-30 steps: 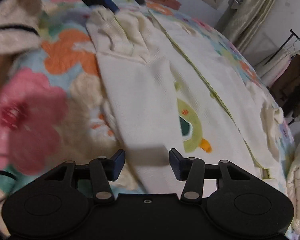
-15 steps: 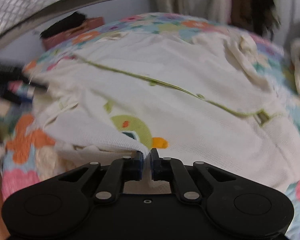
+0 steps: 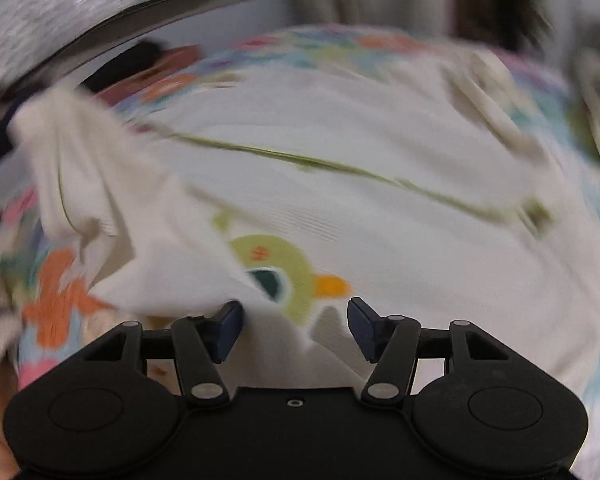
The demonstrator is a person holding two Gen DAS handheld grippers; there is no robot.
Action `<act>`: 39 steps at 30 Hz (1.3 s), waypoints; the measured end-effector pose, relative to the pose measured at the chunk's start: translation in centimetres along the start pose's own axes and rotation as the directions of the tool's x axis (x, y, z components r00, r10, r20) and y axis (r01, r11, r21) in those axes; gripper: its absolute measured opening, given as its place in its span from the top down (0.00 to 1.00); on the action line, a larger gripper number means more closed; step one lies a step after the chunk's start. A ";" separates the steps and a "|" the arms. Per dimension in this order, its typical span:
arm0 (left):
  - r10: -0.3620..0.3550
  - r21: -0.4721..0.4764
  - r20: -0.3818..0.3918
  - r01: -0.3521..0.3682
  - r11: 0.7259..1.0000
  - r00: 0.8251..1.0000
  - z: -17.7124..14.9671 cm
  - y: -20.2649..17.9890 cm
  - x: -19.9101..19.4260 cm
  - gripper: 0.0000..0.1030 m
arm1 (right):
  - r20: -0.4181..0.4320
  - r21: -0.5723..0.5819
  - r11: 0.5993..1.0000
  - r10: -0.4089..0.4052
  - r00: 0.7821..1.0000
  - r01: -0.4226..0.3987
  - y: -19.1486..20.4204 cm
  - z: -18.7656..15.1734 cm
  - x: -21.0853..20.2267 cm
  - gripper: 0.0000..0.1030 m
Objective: Fold clothes
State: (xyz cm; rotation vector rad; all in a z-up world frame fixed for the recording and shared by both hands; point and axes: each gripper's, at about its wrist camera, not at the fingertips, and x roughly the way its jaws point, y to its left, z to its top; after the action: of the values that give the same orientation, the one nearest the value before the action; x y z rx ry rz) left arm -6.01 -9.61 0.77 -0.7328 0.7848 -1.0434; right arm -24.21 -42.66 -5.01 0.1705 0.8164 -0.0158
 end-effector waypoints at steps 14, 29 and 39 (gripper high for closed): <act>0.289 -0.022 0.027 -0.289 0.957 0.957 3.2 3.0 2.9 0.94 | 0.030 0.394 0.905 0.160 0.987 -0.158 -8.3 0.9 1.4 0.93; 0.564 0.815 -0.241 -0.150 0.559 0.790 -10.7 -6.4 6.3 0.11 | -0.010 0.476 0.876 0.097 0.995 -0.081 -9.9 -0.5 2.6 0.93; 0.625 0.769 -0.176 -0.290 0.569 0.761 -8.8 -4.3 8.2 0.98 | 0.009 0.493 0.862 0.128 0.992 -0.115 -10.3 -1.2 2.2 0.82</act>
State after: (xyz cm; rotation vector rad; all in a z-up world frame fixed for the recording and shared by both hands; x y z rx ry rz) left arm -12.98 -19.97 -1.94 0.4119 0.8059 -0.9011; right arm -24.40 -52.53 -8.89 0.7095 0.8120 -0.1045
